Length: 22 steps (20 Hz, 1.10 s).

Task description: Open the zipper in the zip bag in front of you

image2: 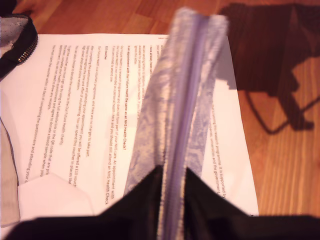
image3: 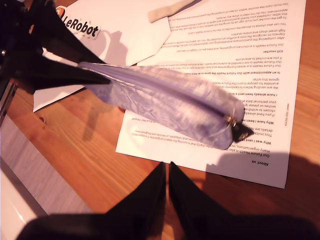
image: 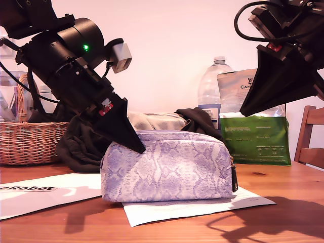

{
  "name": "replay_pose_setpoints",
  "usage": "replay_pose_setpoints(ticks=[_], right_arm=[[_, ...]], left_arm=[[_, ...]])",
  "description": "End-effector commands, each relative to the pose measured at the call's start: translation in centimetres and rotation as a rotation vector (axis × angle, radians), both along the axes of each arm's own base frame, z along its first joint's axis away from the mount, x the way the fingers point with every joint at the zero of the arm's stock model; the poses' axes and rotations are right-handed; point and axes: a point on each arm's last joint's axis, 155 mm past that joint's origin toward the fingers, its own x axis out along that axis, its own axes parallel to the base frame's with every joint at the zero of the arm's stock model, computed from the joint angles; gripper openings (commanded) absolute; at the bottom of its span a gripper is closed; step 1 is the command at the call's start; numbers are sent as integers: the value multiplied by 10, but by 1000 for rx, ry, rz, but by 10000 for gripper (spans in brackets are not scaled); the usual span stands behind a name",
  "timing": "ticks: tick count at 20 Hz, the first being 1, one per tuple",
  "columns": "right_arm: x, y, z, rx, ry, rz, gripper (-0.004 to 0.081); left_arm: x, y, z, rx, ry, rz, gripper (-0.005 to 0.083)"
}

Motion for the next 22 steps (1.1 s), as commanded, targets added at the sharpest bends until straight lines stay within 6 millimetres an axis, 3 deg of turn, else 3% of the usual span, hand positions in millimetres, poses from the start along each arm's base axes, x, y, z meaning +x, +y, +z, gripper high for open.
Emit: replay_pose_setpoints(ticks=[1,6,13,15,17,19,22], right_arm=[[4,1,8,10,-27,5,-13],[4,2,9,11,-30,5,-13],[21,1,19,-1,-131,-2,-13],[34,-6,22,-40,-190,-38,-13],[38,-11,20,-69,-204,-60,-13],[48,-21,20,-113,-238,-105,-13],[66,-22,41,-114,-360,-132,-13]], left_arm=[[-1,-1,-3,6,7,-9,378],[-3,0,11,-5,-18,-13,380],[-6,2,65,-67,-134,-13,367],[-8,5,77,-78,-150,8,282],[-7,8,85,-85,-154,38,21],[-6,9,90,-106,-133,75,-22],[5,16,89,-99,-119,163,-22]])
